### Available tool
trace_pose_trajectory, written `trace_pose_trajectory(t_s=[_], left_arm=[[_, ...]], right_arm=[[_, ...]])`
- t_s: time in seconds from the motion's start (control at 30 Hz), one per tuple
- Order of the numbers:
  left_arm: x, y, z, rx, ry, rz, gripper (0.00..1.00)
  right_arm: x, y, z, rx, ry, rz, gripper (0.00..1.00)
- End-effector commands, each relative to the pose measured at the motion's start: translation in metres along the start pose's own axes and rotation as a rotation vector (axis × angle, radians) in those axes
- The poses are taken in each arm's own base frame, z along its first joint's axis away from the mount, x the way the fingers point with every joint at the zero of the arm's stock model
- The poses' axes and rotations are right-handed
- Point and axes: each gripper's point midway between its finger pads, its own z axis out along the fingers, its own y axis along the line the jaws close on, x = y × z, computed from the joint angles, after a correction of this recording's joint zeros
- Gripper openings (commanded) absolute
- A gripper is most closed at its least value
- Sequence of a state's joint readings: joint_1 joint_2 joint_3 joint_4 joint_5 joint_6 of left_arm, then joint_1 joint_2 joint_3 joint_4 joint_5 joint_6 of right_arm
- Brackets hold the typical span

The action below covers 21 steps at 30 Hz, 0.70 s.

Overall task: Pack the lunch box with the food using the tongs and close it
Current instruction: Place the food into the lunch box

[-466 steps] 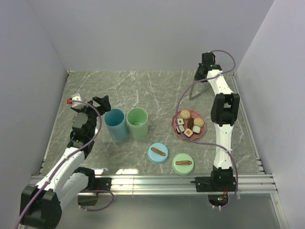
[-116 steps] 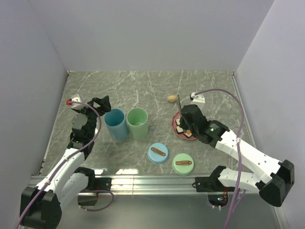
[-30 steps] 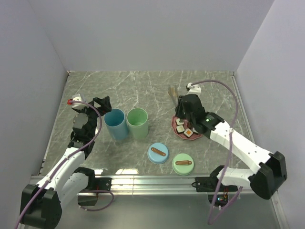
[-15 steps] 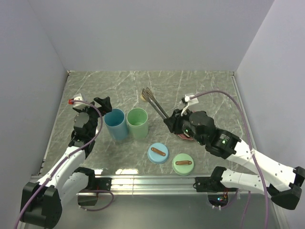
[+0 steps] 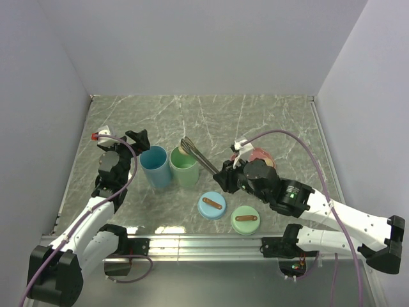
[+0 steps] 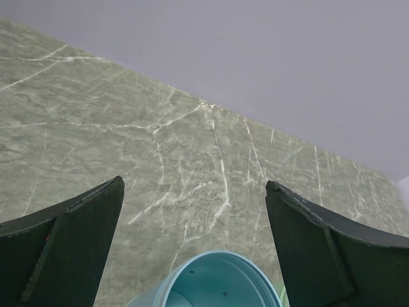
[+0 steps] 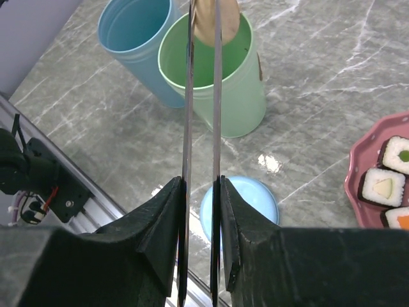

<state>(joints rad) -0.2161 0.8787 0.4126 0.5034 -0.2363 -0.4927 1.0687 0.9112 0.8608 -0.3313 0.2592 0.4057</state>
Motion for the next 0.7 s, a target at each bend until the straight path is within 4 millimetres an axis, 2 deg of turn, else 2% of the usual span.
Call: trace_pose_trajectory(t_s=[0.0, 0.2, 0.4, 0.5, 0.63, 0.67], left_arm=[[-0.018, -0.008, 0.002, 0.021, -0.048, -0.024, 1.00], [-0.018, -0.009, 0.001, 0.027, -0.048, -0.022, 1.00], [-0.017, -0.010, 0.001, 0.033, -0.047, -0.026, 0.99], [-0.018, -0.011, 0.000, 0.038, -0.047, -0.027, 1.00], [-0.018, -0.012, -0.001, 0.043, -0.050, -0.028, 0.99], [-0.018, -0.012, -0.001, 0.043, -0.050, -0.026, 0.99]], right_arm=[[-0.018, 0.010, -0.004, -0.035, -0.068, 0.009, 0.36], [-0.016, 0.011, -0.007, -0.031, -0.058, 0.009, 0.47], [-0.015, 0.002, -0.010, 0.013, -0.067, 0.029, 0.49], [-0.019, -0.016, -0.015, 0.110, -0.104, 0.062, 0.49], [-0.024, -0.052, -0.026, 0.291, -0.161, 0.109, 0.48], [-0.022, -0.067, -0.031, 0.375, -0.172, 0.108, 0.48]])
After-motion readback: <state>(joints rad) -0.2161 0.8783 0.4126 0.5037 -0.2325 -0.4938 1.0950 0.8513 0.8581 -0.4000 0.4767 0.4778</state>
